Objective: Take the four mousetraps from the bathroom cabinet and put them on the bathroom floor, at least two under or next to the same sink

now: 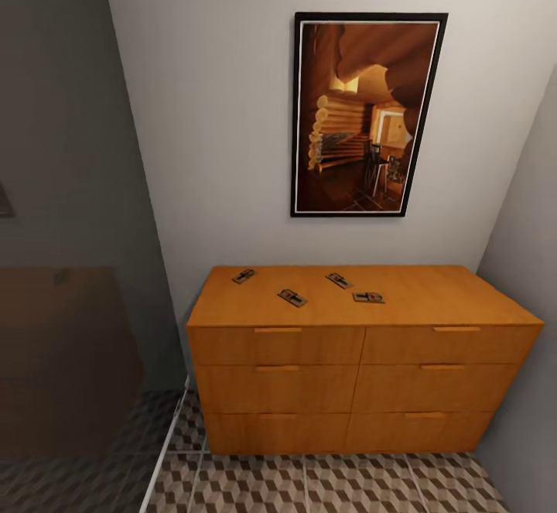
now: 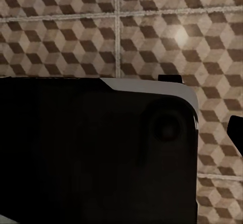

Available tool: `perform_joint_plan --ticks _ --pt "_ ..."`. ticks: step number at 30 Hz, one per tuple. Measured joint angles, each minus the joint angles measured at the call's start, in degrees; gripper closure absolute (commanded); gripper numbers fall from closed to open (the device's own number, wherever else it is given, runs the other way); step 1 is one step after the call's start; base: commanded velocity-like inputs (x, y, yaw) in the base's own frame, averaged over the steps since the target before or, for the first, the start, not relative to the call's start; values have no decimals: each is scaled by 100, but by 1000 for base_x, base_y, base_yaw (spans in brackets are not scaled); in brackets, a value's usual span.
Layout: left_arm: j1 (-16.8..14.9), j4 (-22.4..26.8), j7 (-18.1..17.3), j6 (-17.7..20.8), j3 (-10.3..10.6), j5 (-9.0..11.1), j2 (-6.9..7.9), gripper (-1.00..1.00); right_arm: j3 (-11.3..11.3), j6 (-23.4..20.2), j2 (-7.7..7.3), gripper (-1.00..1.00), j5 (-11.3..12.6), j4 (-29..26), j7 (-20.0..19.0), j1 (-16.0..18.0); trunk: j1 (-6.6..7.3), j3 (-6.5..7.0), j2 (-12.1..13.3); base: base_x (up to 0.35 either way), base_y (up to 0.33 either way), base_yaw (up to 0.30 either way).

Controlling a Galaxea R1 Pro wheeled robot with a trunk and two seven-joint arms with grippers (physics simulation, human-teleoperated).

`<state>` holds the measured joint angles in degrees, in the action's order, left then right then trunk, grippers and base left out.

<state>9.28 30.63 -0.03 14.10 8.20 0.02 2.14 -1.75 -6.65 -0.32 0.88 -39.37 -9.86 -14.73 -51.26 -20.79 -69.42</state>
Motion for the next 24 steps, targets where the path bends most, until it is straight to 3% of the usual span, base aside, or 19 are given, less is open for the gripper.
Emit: perform_joint_plan --ticks 24 --pt "0 0 18 -8 -1 -11 -7 -100 3 -3 3 -100 0 1 -6 0 527 431 963 0 0 0"
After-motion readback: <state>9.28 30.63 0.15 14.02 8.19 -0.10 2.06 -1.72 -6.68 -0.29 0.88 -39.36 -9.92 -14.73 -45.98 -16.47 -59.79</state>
